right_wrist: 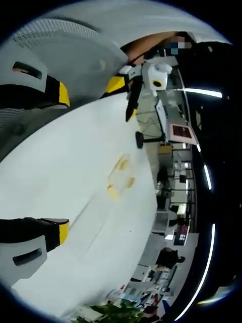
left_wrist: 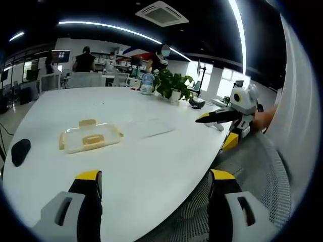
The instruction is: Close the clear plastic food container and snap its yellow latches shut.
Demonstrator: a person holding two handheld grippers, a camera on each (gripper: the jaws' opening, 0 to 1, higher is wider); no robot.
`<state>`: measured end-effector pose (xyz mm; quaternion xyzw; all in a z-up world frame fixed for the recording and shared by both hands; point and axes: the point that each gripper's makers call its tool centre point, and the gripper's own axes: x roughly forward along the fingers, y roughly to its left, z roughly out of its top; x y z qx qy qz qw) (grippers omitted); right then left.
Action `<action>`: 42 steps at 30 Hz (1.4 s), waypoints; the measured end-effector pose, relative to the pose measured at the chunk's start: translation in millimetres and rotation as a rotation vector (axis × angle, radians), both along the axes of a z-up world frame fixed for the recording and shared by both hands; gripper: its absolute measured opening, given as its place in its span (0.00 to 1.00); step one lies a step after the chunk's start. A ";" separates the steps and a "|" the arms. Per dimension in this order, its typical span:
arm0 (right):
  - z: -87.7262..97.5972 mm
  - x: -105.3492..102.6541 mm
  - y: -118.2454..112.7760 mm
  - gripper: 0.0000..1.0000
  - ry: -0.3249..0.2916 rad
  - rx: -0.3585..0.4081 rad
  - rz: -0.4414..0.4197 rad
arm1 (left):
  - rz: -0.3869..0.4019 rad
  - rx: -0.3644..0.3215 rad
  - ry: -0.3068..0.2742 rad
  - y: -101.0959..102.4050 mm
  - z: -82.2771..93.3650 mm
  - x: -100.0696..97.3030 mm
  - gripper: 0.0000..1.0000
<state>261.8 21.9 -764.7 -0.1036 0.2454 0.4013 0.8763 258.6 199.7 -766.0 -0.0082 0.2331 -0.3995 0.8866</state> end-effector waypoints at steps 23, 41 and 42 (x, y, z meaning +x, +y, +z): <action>-2.1 -0.6 -1.3 0.88 0.003 -0.011 0.003 | 0.004 0.009 -0.012 0.4 1.0 1.3 0.87; -1.0 0.4 -2.4 0.86 0.001 -0.007 -0.008 | -0.008 0.034 -0.037 0.4 2.4 1.4 0.88; -0.8 0.4 -2.3 0.86 0.000 -0.006 -0.007 | -0.004 0.034 -0.038 0.8 3.2 1.6 0.87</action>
